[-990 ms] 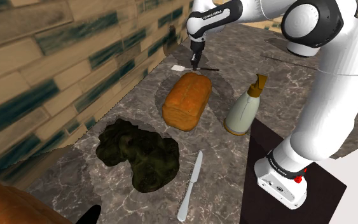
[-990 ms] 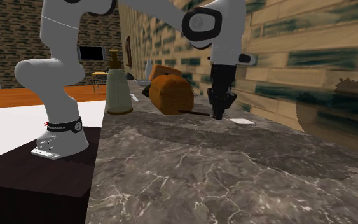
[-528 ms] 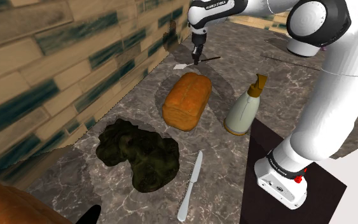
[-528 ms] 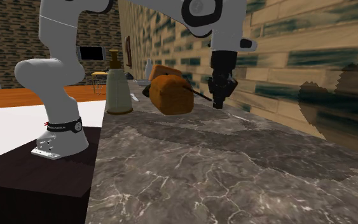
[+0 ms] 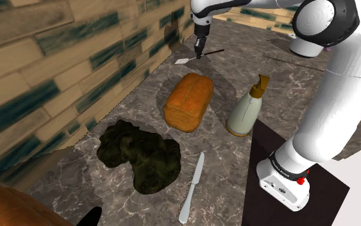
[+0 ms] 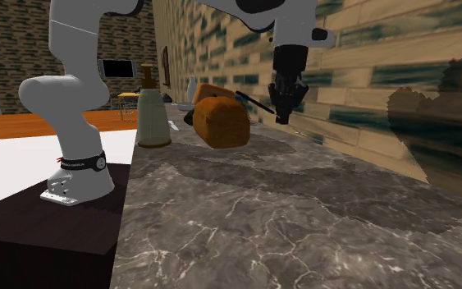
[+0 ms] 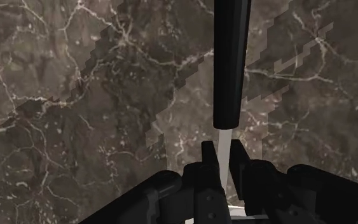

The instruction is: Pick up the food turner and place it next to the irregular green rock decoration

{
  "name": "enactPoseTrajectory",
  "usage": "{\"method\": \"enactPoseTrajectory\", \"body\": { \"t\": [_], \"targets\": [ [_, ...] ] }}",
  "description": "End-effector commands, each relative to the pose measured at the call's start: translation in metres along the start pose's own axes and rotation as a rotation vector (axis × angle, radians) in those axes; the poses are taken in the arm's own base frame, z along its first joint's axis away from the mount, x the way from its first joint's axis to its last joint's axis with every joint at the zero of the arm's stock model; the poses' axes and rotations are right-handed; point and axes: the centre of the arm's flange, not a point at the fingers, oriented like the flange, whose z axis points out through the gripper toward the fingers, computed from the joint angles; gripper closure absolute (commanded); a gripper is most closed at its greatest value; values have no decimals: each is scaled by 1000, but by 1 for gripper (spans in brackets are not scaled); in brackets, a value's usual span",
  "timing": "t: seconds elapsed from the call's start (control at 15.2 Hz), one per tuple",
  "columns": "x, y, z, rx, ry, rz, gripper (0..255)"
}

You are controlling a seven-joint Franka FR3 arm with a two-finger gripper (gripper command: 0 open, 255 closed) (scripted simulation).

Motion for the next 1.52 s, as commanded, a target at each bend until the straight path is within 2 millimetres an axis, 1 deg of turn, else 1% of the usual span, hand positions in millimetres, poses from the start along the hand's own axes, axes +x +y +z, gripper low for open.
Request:
{"method": "enactPoseTrajectory", "body": {
  "t": [0.0, 1.25, 1.32, 1.45],
  "targets": [
    [-1, 1, -11, 0, 0, 0, 255],
    [-7, 1, -111, 0, 0, 0, 255],
    [-7, 1, -111, 0, 0, 0, 255],
    [-15, -24, -111, 0, 0, 0, 255]
  ]
}}
